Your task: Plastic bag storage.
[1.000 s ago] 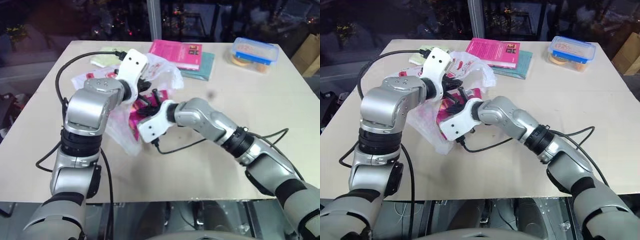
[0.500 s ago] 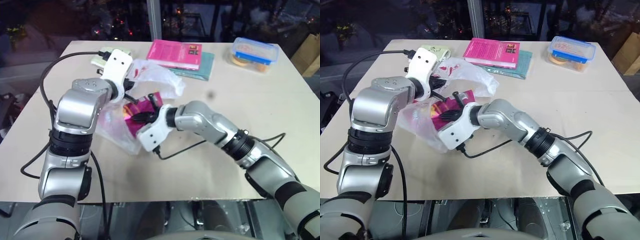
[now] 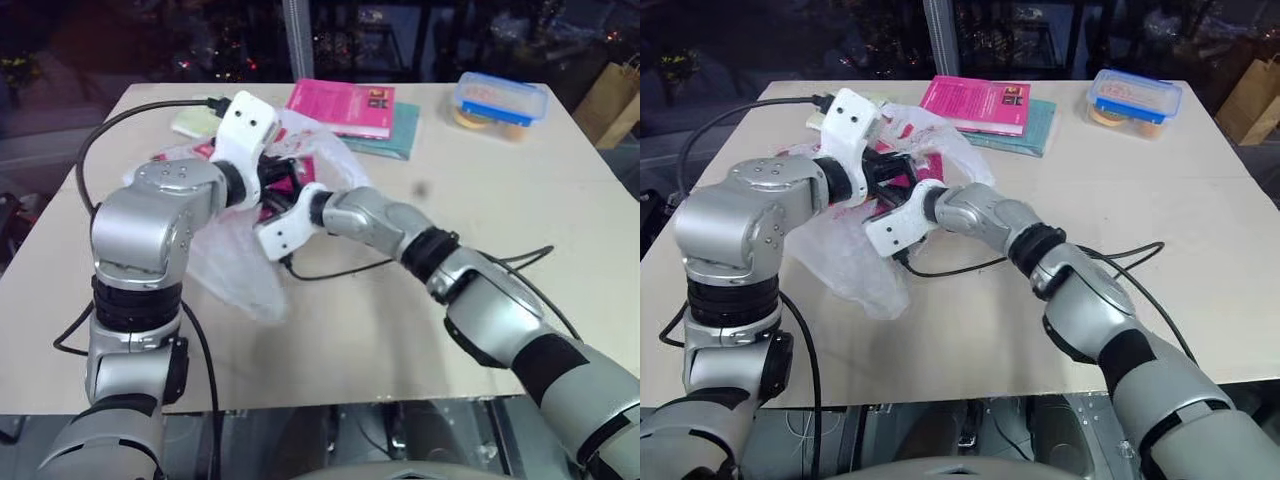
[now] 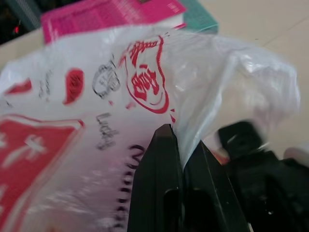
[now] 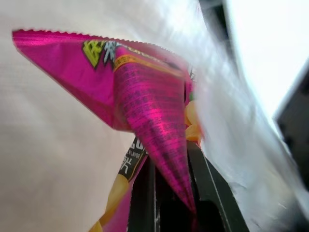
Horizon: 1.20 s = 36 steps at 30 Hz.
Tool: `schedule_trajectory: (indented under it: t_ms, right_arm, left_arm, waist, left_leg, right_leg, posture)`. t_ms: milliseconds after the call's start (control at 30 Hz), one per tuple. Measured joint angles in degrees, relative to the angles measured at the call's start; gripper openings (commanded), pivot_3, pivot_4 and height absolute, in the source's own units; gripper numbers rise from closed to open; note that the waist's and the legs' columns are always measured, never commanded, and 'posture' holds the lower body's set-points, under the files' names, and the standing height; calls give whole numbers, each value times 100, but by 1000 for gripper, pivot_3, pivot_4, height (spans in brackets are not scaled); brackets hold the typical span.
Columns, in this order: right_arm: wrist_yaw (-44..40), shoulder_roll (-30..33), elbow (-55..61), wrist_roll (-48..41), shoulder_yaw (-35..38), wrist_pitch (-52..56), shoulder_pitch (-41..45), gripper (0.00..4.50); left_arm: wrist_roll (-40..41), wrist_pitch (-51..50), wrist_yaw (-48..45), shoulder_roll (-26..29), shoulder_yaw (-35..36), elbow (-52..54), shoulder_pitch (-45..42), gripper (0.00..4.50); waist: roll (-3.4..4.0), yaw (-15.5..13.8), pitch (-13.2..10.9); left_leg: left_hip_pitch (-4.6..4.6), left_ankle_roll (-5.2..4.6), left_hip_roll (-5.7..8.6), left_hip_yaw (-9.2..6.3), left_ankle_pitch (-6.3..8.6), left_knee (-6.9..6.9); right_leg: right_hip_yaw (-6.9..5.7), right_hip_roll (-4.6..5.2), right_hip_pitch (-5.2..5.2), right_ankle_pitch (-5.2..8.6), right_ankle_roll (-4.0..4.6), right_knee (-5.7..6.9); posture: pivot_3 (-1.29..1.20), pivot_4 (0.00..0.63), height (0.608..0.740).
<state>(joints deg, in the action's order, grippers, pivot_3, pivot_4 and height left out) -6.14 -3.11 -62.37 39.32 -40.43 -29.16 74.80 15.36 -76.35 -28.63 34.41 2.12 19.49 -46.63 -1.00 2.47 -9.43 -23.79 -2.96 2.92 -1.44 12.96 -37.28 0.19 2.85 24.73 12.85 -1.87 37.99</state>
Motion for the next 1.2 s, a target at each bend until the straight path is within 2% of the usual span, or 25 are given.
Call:
schedule_trajectory:
  t_ms: [33, 133, 267, 367, 467, 633, 733, 800, 833, 867, 933, 1067, 1200]
  right_arm:
    - [96, -61, -145, 50, -15, -11, 49, 71]
    - [43, -248, -535, -51, 80, -94, 99, 918]
    - [-212, -221, -788, -164, 140, -117, 43, 2707]
    - [-632, 387, -671, -258, 329, -119, -185, 4027]
    - [-1271, 984, 133, -732, 815, -71, -530, 4027]
    - [-2966, 1719, 3052, -1983, 1451, 1010, -1949, 4027]
    - [-3912, 1920, 4983, -2864, 1641, 2403, -2771, 4092]
    - [-4276, 2012, 6098, -3370, 1748, 3326, -3056, 4092]
    - [-4359, 2020, 6355, -3507, 1793, 3588, -3106, 4092]
    - [-4410, 2021, 6875, -3817, 1937, 4185, -3271, 4092]
    - [-4422, 2015, 7280, -4109, 2070, 4749, -3419, 4092]
    - [-4206, 1905, 7741, -4705, 2421, 5819, -3518, 4092]
    - [-3716, 1978, 7722, -4479, 2437, 6163, -3521, 4092]
  left_arm:
    - [0, -85, 29, -15, 40, -1, 16, 0]
    - [-1, -272, 153, -98, 166, -1, 87, 0]
    - [99, -270, 182, -232, 210, 37, 87, 0]
    - [332, 1, 59, -433, 161, 111, 171, 0]
    - [365, 331, 53, -437, 149, -42, 389, 0]
    - [185, 1638, 254, -516, 222, -267, 848, 0]
    - [317, 1993, 222, -565, 508, -516, 967, 844]
    - [616, 2037, 134, -665, 914, -557, 969, 1845]
    - [650, 2060, 137, -665, 990, -561, 965, 2137]
    - [712, 2068, 134, -648, 1068, -557, 967, 2729]
    - [768, 2048, 130, -592, 1143, -555, 976, 3391]
    - [1126, 1856, 138, -571, 1365, -410, 1017, 3391]
    - [1682, 1530, 72, -572, 1661, 25, 1248, 3391]
  waist:
    - [0, 2, 0]
    - [0, 0, 0]
    - [1, -31, 0]
    - [3, -100, -3]
    - [2, -39, -3]
    - [4, 0, -3]
    - [4, -11, -3]
    - [3, -37, -3]
    - [3, -45, -3]
    - [2, -67, -2]
    - [1, -97, -1]
    - [1, -172, -1]
    - [1, -167, -2]
  left_leg:
    - [0, 3, -2, -2, -2, 5]
    - [0, 7, -3, -7, -4, 10]
    - [0, 8, 2, -12, -4, 7]
    - [-3, 8, 11, -25, -4, -3]
    - [-2, 10, 2, -24, -6, -1]
    - [-3, 14, -16, -21, -8, 8]
    - [-7, 10, -14, -16, -6, -2]
    - [-7, 1, -12, -19, -1, -12]
    - [-5, -1, -10, -20, 0, -13]
    - [-4, -2, -9, -23, 1, -13]
    - [-4, -1, -8, -24, 1, -15]
    - [-4, 1, -9, -24, 0, -16]
    - [-5, 1, -8, -22, 0, -15]
  right_leg:
    - [-1, -4, 1, 1, 2, -2]
    - [-5, -6, 1, 3, 6, -3]
    - [-14, -5, -4, 3, 5, -2]
    - [-25, 8, -10, 2, 4, -8]
    - [-22, 6, -11, 3, 5, -3]
    - [-5, -10, 1, 7, 12, 0]
    - [-1, -6, 1, 6, 12, 3]
    - [-7, -1, -4, 6, 11, 4]
    - [-8, 2, -6, 4, 11, 4]
    - [-13, 6, -9, 3, 13, 4]
    - [-17, 7, -10, 0, 16, 5]
    - [-19, 8, -10, -3, 22, 5]
    - [-18, 9, -7, -3, 22, 3]
  posture:
    - [0, 150, 740]
    - [0, 150, 740]
    - [0, 150, 740]
    - [0, 150, 740]
    - [0, 150, 740]
    - [0, 150, 740]
    - [0, 150, 740]
    - [0, 150, 740]
    - [0, 150, 740]
    - [0, 150, 740]
    - [0, 150, 740]
    - [0, 150, 740]
    - [0, 150, 740]
